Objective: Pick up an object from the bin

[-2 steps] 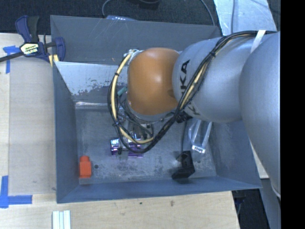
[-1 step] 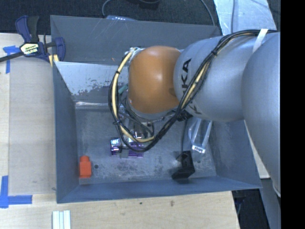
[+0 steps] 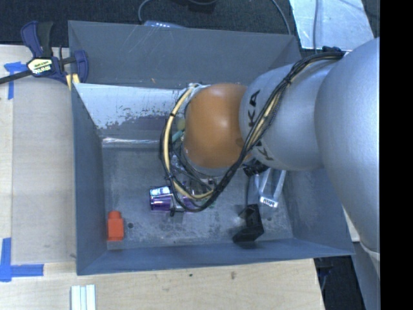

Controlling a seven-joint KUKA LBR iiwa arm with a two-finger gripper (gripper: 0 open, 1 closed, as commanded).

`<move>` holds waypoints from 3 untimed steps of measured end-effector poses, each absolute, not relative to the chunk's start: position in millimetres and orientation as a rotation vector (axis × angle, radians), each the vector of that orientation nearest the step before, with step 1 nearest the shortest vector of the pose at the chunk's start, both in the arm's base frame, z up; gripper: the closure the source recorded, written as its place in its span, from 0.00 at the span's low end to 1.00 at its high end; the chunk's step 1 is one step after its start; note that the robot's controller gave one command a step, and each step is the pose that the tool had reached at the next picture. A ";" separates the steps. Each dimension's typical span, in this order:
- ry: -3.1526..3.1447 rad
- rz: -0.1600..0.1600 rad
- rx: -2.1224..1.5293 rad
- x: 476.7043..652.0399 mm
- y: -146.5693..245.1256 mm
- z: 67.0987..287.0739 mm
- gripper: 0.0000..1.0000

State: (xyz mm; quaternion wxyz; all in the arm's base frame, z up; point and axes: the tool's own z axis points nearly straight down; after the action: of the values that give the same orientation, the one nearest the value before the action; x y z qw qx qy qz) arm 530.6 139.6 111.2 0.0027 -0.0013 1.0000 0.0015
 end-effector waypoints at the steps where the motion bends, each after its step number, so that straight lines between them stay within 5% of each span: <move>1: 3.137 0.002 -0.061 561.5 117.4 73.5 1.00; 2: 3.137 0.002 -0.060 561.5 117.4 73.5 1.00; 3: 3.133 0.003 -0.142 556.1 121.4 172.4 1.00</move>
Offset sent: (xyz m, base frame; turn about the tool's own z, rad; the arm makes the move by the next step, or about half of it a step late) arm 0.0000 0.0000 0.0000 0.0000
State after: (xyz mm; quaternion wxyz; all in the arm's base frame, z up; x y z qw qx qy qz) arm 556.1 121.4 172.4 0.0028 -0.0454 0.9990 0.0008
